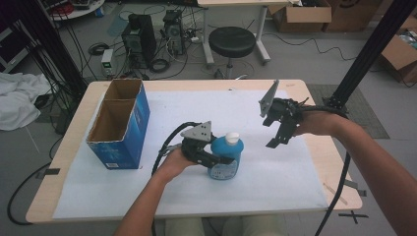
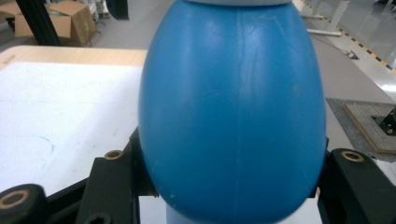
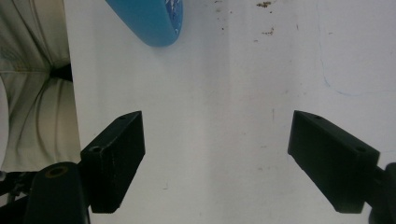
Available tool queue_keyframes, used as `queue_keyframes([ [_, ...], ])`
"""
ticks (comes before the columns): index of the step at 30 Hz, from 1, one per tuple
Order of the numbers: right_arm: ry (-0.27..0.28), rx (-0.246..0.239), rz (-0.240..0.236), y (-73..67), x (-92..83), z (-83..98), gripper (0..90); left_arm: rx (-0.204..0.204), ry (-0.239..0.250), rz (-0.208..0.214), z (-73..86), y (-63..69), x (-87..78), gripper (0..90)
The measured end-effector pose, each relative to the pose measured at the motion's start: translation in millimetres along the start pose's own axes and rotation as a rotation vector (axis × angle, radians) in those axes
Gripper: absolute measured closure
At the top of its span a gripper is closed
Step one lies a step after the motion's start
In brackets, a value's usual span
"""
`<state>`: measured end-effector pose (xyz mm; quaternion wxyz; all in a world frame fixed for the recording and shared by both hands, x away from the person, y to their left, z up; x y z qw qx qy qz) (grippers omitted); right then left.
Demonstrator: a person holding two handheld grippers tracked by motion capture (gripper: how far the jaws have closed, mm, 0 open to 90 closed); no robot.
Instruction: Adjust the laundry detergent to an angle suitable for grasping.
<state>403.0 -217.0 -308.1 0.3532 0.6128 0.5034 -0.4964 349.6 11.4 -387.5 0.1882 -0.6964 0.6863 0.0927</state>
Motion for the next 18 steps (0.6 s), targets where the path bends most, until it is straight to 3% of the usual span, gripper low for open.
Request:
queue_keyframes([
  [18, -0.006, -0.003, -0.004, -1.5, 2.1, -2.4, 18.5, -0.023, -0.008, 0.000, 9.6, 5.2, -2.8, 41.8],
])
Point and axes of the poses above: each handheld gripper's, and its own axes: x roughly forward along the jaws, z roughly out of its underside, y roughly to its right, the point moved 3 cm from there along x, roughly forward along the jaws, and after that the axes turned 11 degrees about x, right-handed, at the moved point
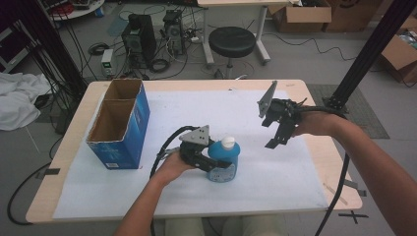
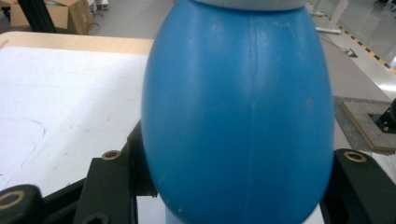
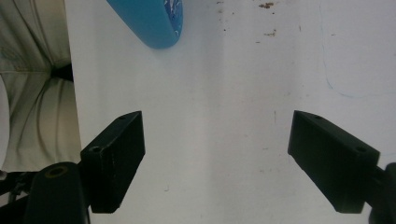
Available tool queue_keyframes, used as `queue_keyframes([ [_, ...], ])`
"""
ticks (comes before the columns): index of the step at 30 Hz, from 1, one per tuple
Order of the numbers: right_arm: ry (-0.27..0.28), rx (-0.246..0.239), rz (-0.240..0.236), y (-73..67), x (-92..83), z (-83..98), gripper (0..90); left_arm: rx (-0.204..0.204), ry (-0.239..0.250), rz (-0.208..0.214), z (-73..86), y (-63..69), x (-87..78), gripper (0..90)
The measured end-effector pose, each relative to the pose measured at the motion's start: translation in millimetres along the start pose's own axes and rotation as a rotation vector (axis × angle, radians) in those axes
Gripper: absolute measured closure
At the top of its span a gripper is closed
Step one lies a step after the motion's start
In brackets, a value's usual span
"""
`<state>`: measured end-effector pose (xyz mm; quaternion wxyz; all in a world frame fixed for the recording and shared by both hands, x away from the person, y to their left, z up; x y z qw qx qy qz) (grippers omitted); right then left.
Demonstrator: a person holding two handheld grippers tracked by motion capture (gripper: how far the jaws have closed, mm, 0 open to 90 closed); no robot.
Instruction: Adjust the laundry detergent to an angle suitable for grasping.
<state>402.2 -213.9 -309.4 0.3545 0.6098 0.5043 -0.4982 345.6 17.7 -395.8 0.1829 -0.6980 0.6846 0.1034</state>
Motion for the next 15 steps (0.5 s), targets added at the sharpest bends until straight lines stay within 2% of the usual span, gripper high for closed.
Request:
queue_keyframes([
  [5, 0.003, -0.001, 0.001, -0.5, -0.8, 0.3, 18.5, -0.015, 0.001, -0.002, -0.2, 0.7, -0.6, 41.1],
  [9, 0.003, 0.002, 0.001, -1.0, -1.1, 0.6, 18.5, -0.036, 0.001, -0.015, 1.2, -0.2, -1.2, 35.4],
  [15, 0.003, 0.001, 0.000, -1.1, -1.2, 0.3, 18.5, -0.045, 0.003, -0.024, 2.3, 0.1, -2.1, 33.2],
])
Point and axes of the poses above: each handheld gripper's, and its own axes: x roughly forward along the jaws, z roughly out of its underside, y roughly to its right, the point moved 3 cm from there along x, roughly forward along the jaws, and after that the axes turned 11 degrees about x, right-handed, at the moved point
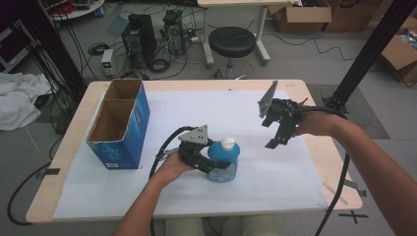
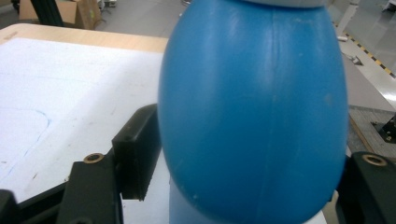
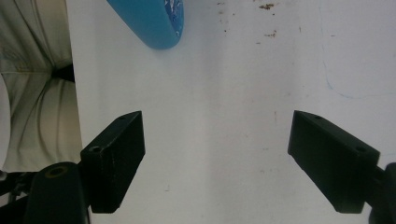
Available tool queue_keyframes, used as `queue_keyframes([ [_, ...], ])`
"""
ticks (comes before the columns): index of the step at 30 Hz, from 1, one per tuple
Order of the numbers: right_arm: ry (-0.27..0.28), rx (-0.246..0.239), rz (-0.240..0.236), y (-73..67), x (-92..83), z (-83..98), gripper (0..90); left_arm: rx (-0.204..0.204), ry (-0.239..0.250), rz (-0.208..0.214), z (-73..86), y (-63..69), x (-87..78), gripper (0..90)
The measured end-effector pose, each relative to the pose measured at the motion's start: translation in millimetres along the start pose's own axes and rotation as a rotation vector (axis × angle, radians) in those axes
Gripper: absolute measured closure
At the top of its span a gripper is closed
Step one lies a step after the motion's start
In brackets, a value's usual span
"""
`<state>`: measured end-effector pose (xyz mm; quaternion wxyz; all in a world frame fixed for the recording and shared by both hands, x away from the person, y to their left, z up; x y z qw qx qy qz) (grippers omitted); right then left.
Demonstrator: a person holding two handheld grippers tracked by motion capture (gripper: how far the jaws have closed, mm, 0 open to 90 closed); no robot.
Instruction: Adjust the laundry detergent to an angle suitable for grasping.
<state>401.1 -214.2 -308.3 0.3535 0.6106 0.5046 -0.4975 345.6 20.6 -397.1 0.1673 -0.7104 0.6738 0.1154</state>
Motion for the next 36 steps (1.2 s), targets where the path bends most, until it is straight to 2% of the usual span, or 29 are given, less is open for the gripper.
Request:
queue_keyframes([
  [9, 0.000, -0.003, -0.001, 0.0, 0.8, -1.1, 18.5, -0.014, 0.000, -0.007, 0.8, 0.4, -1.1, 28.6],
  [23, 0.002, -0.005, 0.001, -1.2, 0.3, -1.3, 18.5, -0.023, 0.004, -0.013, 0.3, 3.2, -4.5, 26.9],
  [27, 0.002, -0.003, 0.001, -1.1, 0.3, -1.4, 18.4, -0.037, -0.001, -0.021, 0.1, 3.5, -5.8, 21.9],
  [36, 0.003, -0.005, 0.001, -2.0, 0.3, -2.0, 18.4, -0.038, 0.000, -0.026, -1.1, 4.8, -7.3, 21.4],
])
Point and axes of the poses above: each handheld gripper's, and its own axes: x roughly forward along the jaws, z roughly out of its underside, y roughly to its right, the point moved 3 cm from there along x, roughly forward along the jaws, and after that the axes turned 11 degrees about x, right-handed, at the moved point
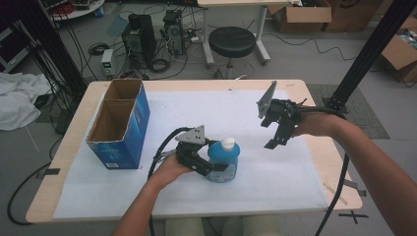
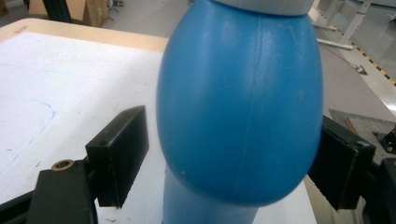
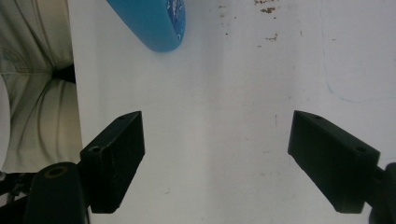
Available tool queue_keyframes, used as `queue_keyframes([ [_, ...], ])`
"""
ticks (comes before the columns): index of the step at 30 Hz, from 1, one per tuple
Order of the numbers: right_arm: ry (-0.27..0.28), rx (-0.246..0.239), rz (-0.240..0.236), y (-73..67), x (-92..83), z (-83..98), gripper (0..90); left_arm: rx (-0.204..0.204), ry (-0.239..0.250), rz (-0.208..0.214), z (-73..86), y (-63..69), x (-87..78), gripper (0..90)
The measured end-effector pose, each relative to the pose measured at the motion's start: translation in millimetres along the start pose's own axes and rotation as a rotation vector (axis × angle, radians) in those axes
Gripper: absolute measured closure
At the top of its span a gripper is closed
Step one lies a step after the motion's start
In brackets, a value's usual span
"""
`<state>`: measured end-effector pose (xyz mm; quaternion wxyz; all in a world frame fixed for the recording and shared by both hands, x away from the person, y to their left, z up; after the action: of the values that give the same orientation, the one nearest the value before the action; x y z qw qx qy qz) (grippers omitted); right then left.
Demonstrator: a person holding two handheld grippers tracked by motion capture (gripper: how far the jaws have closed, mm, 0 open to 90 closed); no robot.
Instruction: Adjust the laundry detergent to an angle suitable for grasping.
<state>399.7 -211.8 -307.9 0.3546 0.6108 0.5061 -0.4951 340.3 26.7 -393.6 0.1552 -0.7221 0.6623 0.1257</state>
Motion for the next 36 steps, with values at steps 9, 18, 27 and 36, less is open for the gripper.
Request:
queue_keyframes([
  [9, 0.005, -0.001, 0.003, -0.4, -1.7, 1.6, 18.4, -0.009, -0.006, -0.006, 0.4, 0.6, -3.9, 19.1],
  [18, 0.008, -0.003, 0.002, -1.4, -1.8, 1.6, 18.4, -0.010, -0.004, -0.016, -0.2, 2.0, -7.3, 18.9],
  [27, 0.010, 0.000, 0.002, -0.7, -2.1, 3.4, 18.4, -0.036, -0.027, -0.035, 3.7, 2.5, -16.8, 15.6],
  [36, 0.015, -0.002, 0.001, -0.1, -2.4, 4.5, 18.4, -0.027, -0.102, -0.049, 3.2, 7.8, -35.4, 15.7],
])
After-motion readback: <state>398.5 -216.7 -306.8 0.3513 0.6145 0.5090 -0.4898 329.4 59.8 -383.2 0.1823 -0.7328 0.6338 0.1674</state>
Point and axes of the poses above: each handheld gripper's, and its own axes: x roughly forward along the jaws, z roughly out of its underside, y roughly to its right, the point moved 3 cm from there along x, roughly forward along the jaws, and after that the axes turned 11 degrees about x, right-handed, at the moved point
